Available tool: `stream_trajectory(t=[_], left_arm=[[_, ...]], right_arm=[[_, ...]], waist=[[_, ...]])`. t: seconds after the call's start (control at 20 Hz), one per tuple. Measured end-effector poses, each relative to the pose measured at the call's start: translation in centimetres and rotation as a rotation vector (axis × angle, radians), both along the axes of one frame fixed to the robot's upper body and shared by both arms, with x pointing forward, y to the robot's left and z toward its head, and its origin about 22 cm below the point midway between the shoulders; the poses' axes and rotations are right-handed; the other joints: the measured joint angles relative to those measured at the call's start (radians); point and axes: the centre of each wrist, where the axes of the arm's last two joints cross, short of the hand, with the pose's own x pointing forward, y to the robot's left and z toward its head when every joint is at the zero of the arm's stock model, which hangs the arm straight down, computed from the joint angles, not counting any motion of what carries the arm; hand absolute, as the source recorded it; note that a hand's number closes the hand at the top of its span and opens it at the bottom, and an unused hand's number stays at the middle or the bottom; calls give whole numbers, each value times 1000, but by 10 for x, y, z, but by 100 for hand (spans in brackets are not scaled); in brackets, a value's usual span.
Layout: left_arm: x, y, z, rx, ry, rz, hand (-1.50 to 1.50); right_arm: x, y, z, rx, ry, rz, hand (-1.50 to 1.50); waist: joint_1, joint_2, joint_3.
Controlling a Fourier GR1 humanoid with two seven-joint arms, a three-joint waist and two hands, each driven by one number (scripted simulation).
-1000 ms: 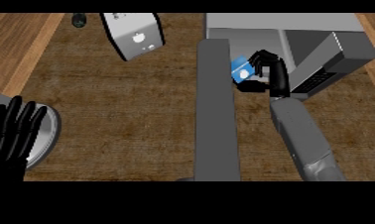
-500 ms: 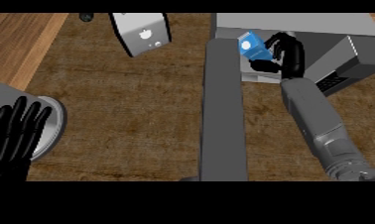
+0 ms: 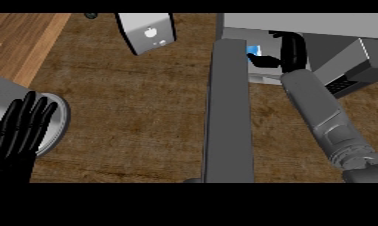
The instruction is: Pick up the milk, place it into the microwave and close the microwave
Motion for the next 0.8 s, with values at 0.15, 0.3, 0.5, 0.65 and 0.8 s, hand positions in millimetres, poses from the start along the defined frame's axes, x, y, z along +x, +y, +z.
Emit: stream_trajectory(t=[0.15, 0.3, 0.5, 0.65, 0.8], left_arm=[[2, -2, -1, 8, 0, -7, -150], [0, -4, -3, 7, -1, -9, -150], [0, -6, -1, 18, -3, -12, -150], [0, -9, 0, 25, -9, -9, -150], [-2, -11, 0, 30, 1, -9, -150]], right_arm=[[2, 2, 2, -21, 28, 36, -150], [6, 11, 8, -14, 47, 63, -150], [6, 20, 6, -3, 44, 67, -150], [6, 24, 6, 15, 25, 52, -150], [7, 19, 8, 29, 20, 28, -150]], waist=[[3, 2, 0], [3, 0, 0], [1, 0, 1], [-1, -1, 1], [-6, -3, 1]])
